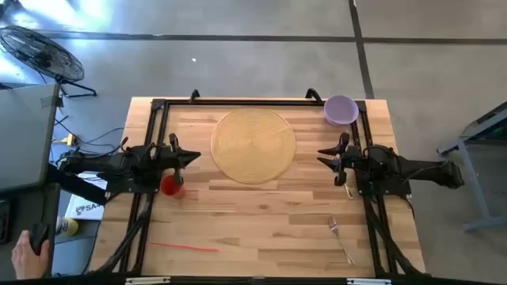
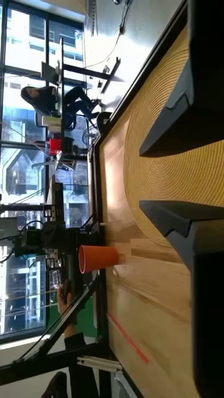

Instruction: Pick & Place Utensil

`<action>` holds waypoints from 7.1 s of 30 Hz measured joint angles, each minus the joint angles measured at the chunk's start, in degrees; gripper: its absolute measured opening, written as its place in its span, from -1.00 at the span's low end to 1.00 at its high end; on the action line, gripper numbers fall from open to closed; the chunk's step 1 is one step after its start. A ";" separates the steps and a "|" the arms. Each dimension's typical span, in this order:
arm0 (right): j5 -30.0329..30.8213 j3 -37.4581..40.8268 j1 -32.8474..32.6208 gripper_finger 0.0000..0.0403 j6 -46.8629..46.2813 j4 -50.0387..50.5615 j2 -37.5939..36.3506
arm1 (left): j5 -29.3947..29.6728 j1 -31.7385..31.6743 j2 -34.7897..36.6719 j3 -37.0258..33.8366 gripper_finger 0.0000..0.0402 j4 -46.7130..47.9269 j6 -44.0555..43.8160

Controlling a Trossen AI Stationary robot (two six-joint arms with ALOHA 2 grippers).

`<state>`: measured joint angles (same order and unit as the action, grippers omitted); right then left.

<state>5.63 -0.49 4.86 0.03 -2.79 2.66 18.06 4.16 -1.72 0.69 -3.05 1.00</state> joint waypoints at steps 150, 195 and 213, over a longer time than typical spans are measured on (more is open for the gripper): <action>-0.01 0.00 0.00 -0.42 0.00 0.01 0.00 | -10.43 24.37 -65.83 53.81 -0.24 75.03 -66.87; 0.00 0.00 -0.02 -0.42 0.00 0.05 0.00 | -10.88 24.37 -67.62 49.55 -0.24 54.39 -52.08; 0.00 0.00 -0.02 -0.42 0.00 0.02 0.00 | -7.04 28.86 -67.62 56.11 -0.24 54.05 -48.49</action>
<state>5.63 -0.49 4.84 0.03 -2.76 2.66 11.02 33.02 -69.34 56.80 51.00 -47.50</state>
